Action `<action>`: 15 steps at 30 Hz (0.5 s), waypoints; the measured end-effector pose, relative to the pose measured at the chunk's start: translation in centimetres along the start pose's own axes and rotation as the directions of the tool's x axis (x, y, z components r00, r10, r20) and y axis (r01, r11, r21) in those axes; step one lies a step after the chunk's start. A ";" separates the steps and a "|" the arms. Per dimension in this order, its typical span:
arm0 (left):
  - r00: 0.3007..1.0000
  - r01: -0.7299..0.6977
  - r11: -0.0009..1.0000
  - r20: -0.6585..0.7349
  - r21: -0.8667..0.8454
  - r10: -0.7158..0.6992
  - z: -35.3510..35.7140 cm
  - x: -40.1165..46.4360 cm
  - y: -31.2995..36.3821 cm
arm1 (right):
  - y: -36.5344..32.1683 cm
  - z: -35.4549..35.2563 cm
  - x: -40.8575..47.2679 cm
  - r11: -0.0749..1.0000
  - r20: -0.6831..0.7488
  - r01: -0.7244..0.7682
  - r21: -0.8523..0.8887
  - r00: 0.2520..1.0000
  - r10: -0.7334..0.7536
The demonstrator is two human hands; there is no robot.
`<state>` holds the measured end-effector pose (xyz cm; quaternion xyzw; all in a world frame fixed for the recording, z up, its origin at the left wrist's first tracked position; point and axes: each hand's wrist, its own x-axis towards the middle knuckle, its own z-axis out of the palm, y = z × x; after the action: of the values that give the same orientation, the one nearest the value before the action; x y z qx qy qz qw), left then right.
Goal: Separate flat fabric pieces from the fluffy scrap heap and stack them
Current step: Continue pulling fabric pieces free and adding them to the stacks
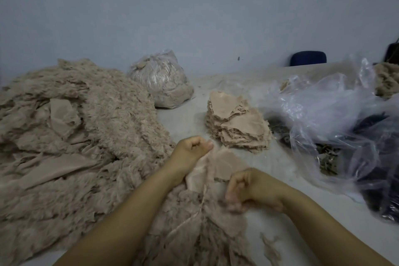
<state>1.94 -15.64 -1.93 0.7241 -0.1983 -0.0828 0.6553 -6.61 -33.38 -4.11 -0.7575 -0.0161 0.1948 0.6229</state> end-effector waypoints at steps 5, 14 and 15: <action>0.996 -0.071 0.996 0.053 0.053 0.068 0.7 0.6 0.9 | -1.0 0.0 0.0 0.974 0.043 -0.037 -0.222 0.998 0.048; 0.969 -0.155 0.924 -0.128 0.350 0.211 1.2 1.9 1.2 | -0.3 4.2 0.9 0.993 -0.079 -0.042 0.108 0.996 0.051; 0.962 -0.154 0.922 -0.157 0.356 0.222 0.9 2.1 1.1 | -0.2 4.2 0.5 0.993 -0.061 -0.056 0.106 0.996 0.062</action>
<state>3.26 -17.35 -0.67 0.8086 -0.2137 0.0872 0.5412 -7.39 -29.27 -4.66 -0.7299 0.0366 0.1893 0.6558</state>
